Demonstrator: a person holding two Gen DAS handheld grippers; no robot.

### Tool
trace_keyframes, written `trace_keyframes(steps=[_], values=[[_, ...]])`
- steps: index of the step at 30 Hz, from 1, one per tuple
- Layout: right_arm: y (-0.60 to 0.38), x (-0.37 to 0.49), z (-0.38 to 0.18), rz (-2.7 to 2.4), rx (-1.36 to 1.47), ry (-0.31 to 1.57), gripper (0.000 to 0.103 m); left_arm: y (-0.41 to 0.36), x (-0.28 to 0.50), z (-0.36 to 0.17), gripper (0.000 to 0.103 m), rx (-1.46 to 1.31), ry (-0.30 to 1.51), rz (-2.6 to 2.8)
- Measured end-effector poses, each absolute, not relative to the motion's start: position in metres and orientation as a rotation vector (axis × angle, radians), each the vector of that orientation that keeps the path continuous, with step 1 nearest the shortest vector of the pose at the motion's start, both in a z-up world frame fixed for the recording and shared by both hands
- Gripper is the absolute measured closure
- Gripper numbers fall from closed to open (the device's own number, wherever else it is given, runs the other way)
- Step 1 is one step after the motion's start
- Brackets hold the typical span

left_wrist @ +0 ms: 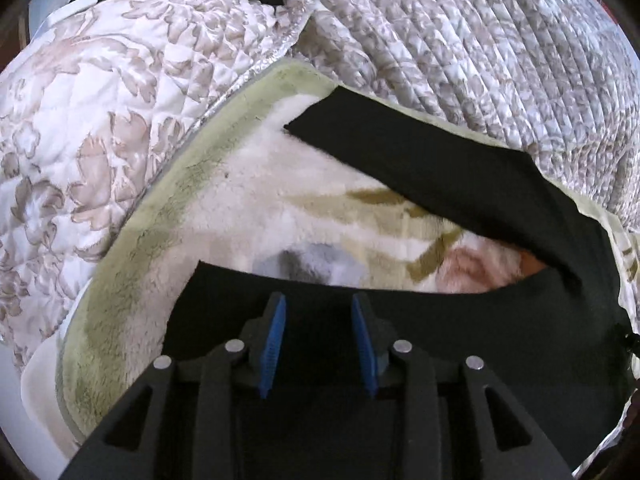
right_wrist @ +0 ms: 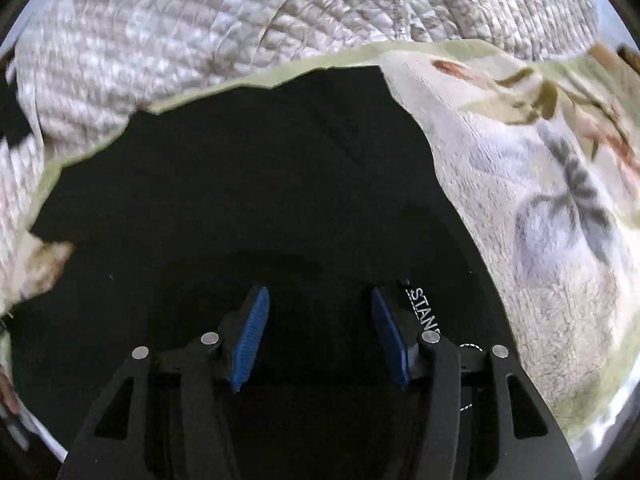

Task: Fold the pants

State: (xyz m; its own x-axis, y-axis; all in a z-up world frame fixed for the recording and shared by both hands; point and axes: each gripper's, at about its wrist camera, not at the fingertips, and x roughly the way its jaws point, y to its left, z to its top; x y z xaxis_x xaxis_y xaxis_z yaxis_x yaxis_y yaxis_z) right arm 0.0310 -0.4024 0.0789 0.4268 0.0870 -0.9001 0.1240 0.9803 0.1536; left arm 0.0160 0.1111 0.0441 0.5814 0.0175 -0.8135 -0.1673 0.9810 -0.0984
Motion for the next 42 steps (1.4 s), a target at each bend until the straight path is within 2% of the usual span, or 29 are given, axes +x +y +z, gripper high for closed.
trace_keyframes(steps=[5, 15, 19, 27, 32, 39, 41, 42], values=[[-0.406, 0.022, 0.101, -0.035, 0.226, 1.017, 0.049, 0.108, 0.012, 0.054, 0.066, -0.151, 0.912, 0.147], [-0.372, 0.015, 0.108, 0.121, 0.218, 1.003, 0.049, 0.052, 0.0, 0.069, 0.066, -0.073, 0.863, -0.022], [-0.342, 0.006, 0.114, 0.204, 0.134, 0.979, 0.049, 0.027, -0.004, 0.072, 0.061, -0.042, 0.841, -0.089], [-0.331, 0.006, 0.088, 0.222, 0.087, 1.086, 0.049, 0.015, 0.009, 0.036, 0.061, -0.015, 0.968, -0.066], [-0.332, 0.002, 0.099, 0.256, 0.123, 1.047, 0.049, 0.013, 0.005, 0.044, 0.059, -0.008, 0.948, -0.073], [-0.326, 0.01, 0.097, 0.301, 0.116, 1.099, 0.049, 0.013, 0.007, 0.049, 0.054, -0.006, 0.982, -0.114], [-0.326, 0.016, 0.099, 0.319, 0.099, 1.103, 0.046, 0.013, 0.013, 0.052, 0.052, -0.002, 0.988, -0.134], [-0.326, 0.019, 0.101, 0.323, 0.09, 1.101, 0.042, 0.014, 0.017, 0.055, 0.05, -0.007, 0.989, -0.145]])
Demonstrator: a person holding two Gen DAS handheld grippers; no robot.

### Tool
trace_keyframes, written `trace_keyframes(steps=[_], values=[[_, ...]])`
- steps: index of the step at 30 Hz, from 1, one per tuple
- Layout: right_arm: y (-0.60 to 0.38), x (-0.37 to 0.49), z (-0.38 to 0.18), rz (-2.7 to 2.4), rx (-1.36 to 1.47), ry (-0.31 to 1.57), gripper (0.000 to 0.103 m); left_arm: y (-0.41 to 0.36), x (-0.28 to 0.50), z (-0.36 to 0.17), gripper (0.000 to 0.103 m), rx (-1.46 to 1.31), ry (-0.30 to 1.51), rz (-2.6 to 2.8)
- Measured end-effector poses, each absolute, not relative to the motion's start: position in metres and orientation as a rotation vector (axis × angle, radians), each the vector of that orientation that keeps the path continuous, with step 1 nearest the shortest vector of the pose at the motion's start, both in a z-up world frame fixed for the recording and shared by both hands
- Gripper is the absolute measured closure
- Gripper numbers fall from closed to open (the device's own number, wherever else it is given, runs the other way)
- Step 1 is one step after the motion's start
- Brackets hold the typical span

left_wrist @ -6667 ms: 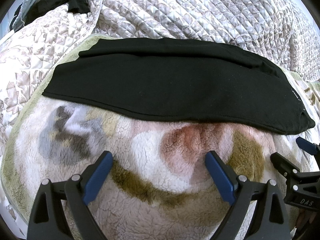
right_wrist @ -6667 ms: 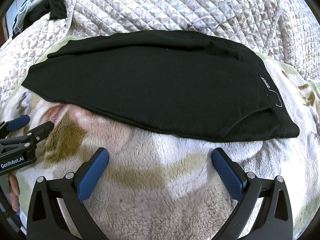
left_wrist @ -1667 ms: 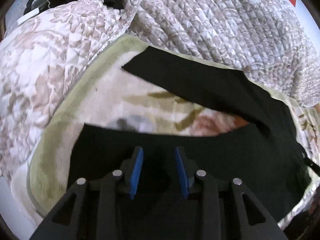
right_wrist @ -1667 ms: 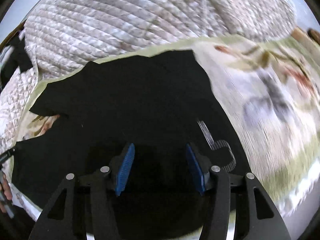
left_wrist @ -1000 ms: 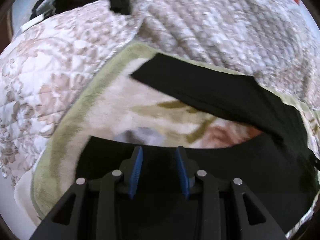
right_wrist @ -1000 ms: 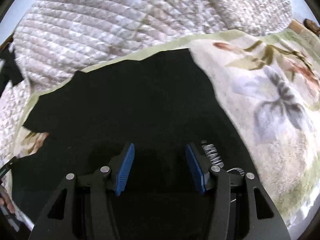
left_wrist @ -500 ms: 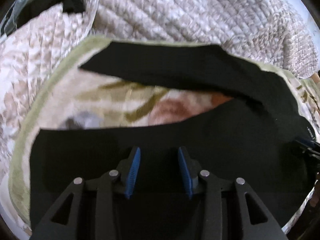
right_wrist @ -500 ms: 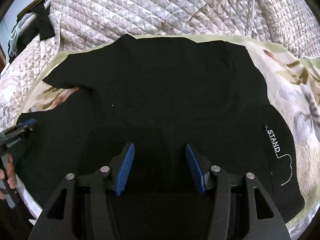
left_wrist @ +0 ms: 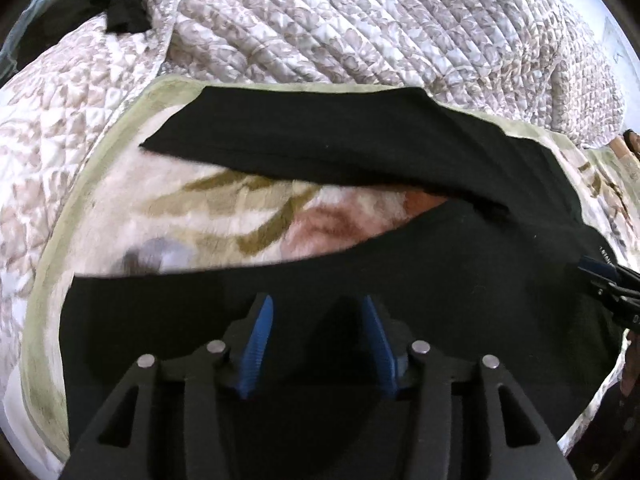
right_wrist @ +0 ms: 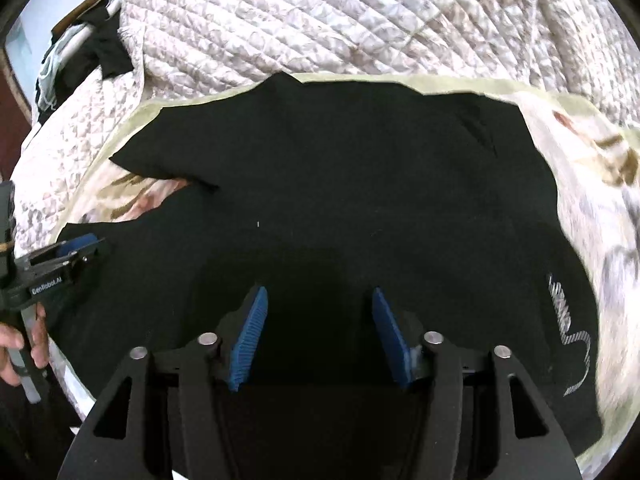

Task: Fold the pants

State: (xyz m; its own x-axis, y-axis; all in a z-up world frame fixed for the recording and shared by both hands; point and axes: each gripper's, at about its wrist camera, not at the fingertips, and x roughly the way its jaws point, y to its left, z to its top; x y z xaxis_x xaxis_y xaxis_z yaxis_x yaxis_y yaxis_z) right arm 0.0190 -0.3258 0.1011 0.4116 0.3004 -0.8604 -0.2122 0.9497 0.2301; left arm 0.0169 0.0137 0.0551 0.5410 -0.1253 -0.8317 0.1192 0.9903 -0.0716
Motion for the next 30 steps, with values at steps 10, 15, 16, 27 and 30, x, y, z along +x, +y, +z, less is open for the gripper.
trace_keyframes(steps=[10, 15, 16, 27, 30], values=[[-0.329, 0.1, 0.111, 0.392, -0.016, 1.079, 0.039, 0.001, 0.119, 0.088, 0.036, 0.034, 0.93, -0.233], [-0.328, 0.158, 0.104, 0.438, -0.074, 1.07, 0.039, -0.018, 0.179, 0.087, 0.035, 0.048, 0.928, -0.268], [-0.328, 0.167, 0.101, 0.441, -0.08, 1.073, 0.039, -0.022, 0.189, 0.082, 0.035, 0.058, 0.929, -0.267], [-0.337, 0.265, 0.052, 0.461, -0.066, 1.144, 0.038, -0.04, 0.274, 0.035, 0.031, 0.112, 0.971, -0.243], [-0.333, 0.272, 0.045, 0.489, -0.109, 1.151, 0.038, -0.043, 0.277, 0.026, 0.025, 0.131, 0.965, -0.247]])
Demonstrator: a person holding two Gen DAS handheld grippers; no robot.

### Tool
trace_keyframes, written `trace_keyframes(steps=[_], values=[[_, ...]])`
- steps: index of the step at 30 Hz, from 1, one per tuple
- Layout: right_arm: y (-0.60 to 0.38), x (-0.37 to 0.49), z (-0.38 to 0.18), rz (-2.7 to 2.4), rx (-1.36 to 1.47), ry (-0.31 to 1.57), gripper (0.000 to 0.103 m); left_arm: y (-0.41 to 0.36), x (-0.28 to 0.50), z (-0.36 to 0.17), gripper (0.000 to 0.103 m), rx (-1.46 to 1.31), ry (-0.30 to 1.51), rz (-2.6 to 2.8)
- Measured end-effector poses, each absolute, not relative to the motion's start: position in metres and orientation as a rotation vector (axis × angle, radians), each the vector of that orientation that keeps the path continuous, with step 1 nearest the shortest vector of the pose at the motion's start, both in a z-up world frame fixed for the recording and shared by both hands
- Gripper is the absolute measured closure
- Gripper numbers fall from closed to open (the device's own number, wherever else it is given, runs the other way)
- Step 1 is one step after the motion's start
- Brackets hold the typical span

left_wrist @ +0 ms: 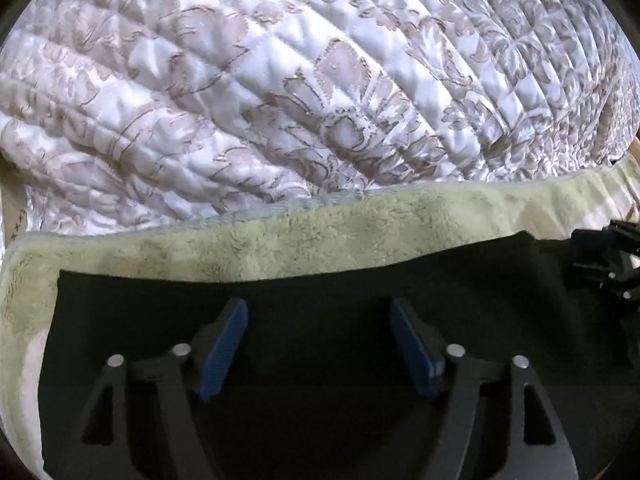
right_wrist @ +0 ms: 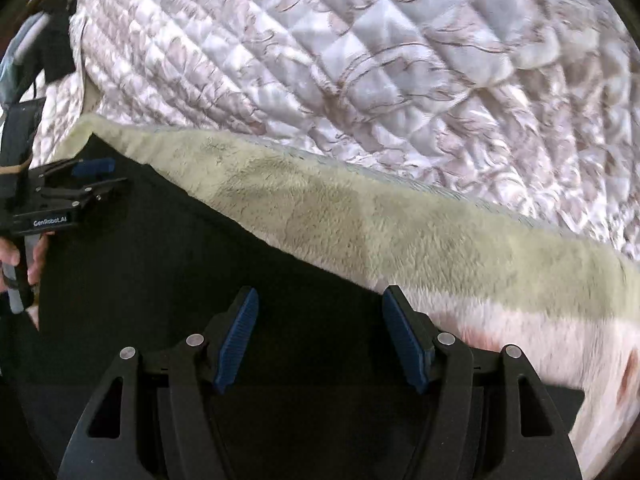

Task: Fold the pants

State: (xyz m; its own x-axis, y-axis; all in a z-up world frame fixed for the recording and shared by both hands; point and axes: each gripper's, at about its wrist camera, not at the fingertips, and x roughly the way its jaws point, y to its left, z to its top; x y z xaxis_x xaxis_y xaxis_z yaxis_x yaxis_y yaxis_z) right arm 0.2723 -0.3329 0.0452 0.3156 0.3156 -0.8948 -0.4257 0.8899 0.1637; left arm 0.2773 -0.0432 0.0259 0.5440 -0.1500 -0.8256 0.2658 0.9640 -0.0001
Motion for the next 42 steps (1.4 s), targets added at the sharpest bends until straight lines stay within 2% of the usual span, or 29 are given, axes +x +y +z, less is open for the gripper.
trace_keyframes(steps=[2, 3, 4, 5, 6, 7, 9, 16, 24, 28, 33, 35, 37, 39, 41, 42], values=[[-0.33, 0.271, 0.045, 0.496, -0.137, 1.145, 0.043, -0.048, 0.276, 0.024, 0.025, 0.168, 0.956, -0.245], [-0.327, 0.27, 0.045, 0.499, -0.154, 1.14, 0.063, -0.05, 0.275, 0.025, 0.03, 0.17, 0.953, -0.246], [-0.326, 0.27, 0.045, 0.494, -0.17, 1.131, 0.081, -0.051, 0.274, 0.025, 0.041, 0.169, 0.952, -0.259], [-0.324, 0.268, 0.046, 0.485, -0.19, 1.124, 0.085, -0.053, 0.272, 0.026, 0.048, 0.167, 0.946, -0.283], [-0.322, 0.267, 0.047, 0.487, -0.199, 1.12, 0.091, -0.056, 0.268, 0.026, 0.06, 0.179, 0.935, -0.294], [-0.321, 0.265, 0.048, 0.488, -0.21, 1.113, 0.093, -0.06, 0.267, 0.026, 0.077, 0.197, 0.927, -0.298], [-0.319, 0.26, 0.053, 0.473, -0.226, 1.095, 0.094, -0.066, 0.262, 0.028, 0.098, 0.229, 0.915, -0.297], [-0.328, 0.221, 0.109, 0.458, -0.196, 0.969, 0.095, -0.05, 0.234, 0.071, 0.099, 0.165, 0.838, -0.286], [-0.339, 0.081, 0.185, 0.492, -0.072, 0.859, 0.095, -0.016, 0.114, 0.132, 0.099, 0.023, 0.725, -0.323], [-0.336, 0.01, 0.179, 0.487, 0.007, 0.918, 0.095, 0.0, 0.042, 0.133, 0.099, -0.036, 0.741, -0.348], [-0.338, -0.05, 0.118, 0.423, 0.158, 1.139, 0.094, 0.003, -0.021, 0.09, 0.099, -0.03, 0.868, -0.347], [-0.341, -0.063, 0.095, 0.375, 0.208, 1.196, 0.09, 0.004, -0.032, 0.07, 0.098, -0.03, 0.932, -0.335], [-0.349, -0.069, 0.097, 0.363, 0.294, 1.164, 0.085, 0.008, -0.039, 0.058, 0.097, -0.027, 0.979, -0.325], [-0.354, -0.071, 0.104, 0.357, 0.344, 1.147, 0.07, 0.012, -0.045, 0.063, 0.097, -0.043, 0.971, -0.321], [-0.361, -0.077, 0.112, 0.361, 0.392, 1.12, 0.066, 0.016, -0.047, 0.073, 0.097, -0.052, 0.951, -0.31], [-0.364, -0.083, 0.117, 0.355, 0.402, 1.107, 0.064, 0.017, -0.046, 0.08, 0.092, -0.05, 0.933, -0.302]])
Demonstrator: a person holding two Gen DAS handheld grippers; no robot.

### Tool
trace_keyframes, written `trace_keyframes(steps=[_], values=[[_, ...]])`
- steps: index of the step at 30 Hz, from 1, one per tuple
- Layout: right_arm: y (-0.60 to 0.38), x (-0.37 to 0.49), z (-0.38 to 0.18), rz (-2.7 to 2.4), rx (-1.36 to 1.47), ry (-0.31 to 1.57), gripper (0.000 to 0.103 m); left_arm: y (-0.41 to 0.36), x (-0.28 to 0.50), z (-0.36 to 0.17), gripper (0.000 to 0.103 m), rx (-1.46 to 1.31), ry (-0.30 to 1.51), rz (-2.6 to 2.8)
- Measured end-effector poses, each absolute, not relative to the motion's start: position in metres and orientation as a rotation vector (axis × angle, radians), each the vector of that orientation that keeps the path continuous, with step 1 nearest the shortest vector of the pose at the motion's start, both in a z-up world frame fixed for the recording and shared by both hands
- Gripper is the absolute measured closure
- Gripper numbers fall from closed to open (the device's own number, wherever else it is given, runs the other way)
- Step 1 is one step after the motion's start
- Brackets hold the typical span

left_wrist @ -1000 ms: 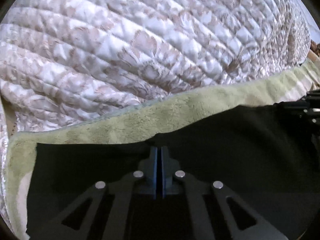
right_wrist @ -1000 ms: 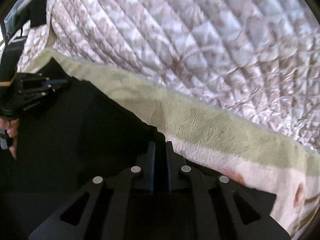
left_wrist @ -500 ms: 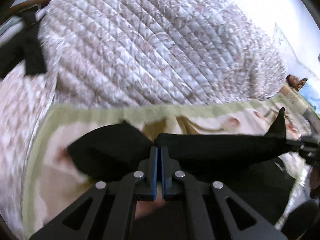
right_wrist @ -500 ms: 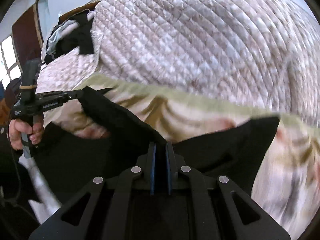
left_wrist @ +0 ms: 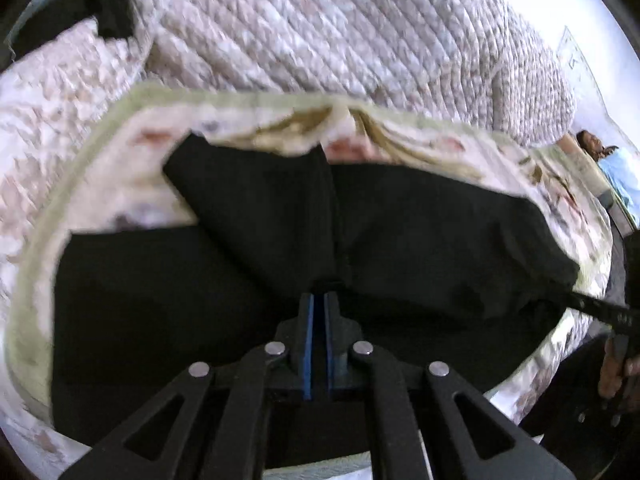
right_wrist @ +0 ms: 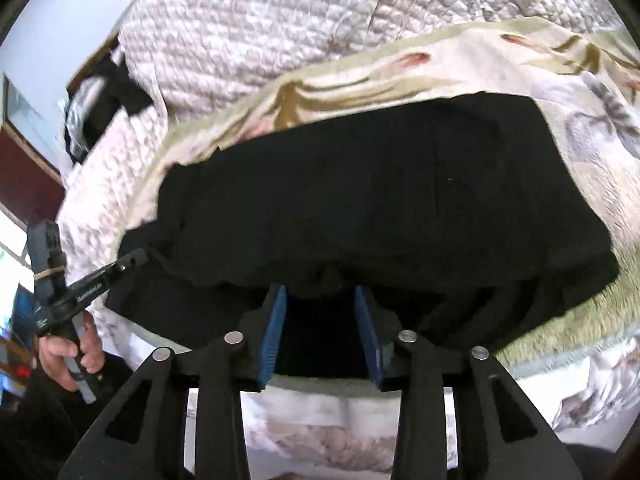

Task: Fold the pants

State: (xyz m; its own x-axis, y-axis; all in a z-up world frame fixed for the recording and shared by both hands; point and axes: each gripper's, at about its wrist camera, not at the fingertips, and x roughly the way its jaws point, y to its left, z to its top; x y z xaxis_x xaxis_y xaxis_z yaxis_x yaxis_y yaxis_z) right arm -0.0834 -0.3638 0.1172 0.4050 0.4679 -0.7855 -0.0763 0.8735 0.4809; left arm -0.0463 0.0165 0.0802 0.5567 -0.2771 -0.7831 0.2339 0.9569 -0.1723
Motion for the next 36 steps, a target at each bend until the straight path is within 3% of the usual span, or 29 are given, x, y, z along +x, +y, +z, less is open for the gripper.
trace_keyframes(steps=[3, 4, 13, 14, 15, 16, 17, 18, 23, 29, 36], values=[[-0.377, -0.094, 0.119, 0.316, 0.45, 1.08, 0.062, 0.01, -0.034, 0.093, 0.06, -0.03, 0.895, -0.303], [-0.38, -0.097, 0.117, 0.305, 0.471, 1.081, 0.062, 0.005, -0.027, 0.093, 0.054, -0.007, 0.889, -0.298], [-0.414, -0.1, 0.102, 0.162, 0.628, 1.097, 0.062, -0.045, 0.055, 0.044, 0.054, 0.124, 0.985, -0.237], [-0.416, -0.1, 0.101, 0.158, 0.644, 1.095, 0.062, -0.048, 0.06, 0.04, 0.055, 0.13, 0.992, -0.227], [-0.419, -0.1, 0.099, 0.152, 0.662, 1.095, 0.062, -0.049, 0.063, 0.038, 0.063, 0.135, 0.984, -0.221], [-0.423, -0.099, 0.097, 0.132, 0.676, 1.094, 0.062, -0.051, 0.066, 0.036, 0.083, 0.145, 0.977, -0.222], [-0.427, -0.099, 0.095, 0.123, 0.688, 1.088, 0.062, -0.052, 0.068, 0.036, 0.095, 0.151, 0.976, -0.219], [-0.429, -0.098, 0.095, 0.116, 0.706, 1.082, 0.062, -0.051, 0.068, 0.036, 0.097, 0.149, 0.977, -0.214], [-0.437, -0.093, 0.099, 0.104, 0.756, 1.037, 0.062, -0.024, 0.052, 0.061, 0.099, 0.076, 0.881, -0.195], [-0.452, -0.088, 0.094, 0.033, 0.842, 0.999, 0.062, 0.068, -0.014, 0.112, 0.099, -0.166, 0.708, -0.054], [-0.456, -0.081, 0.085, -0.005, 0.895, 1.004, 0.062, 0.129, -0.058, 0.088, 0.098, -0.33, 0.756, 0.049]])
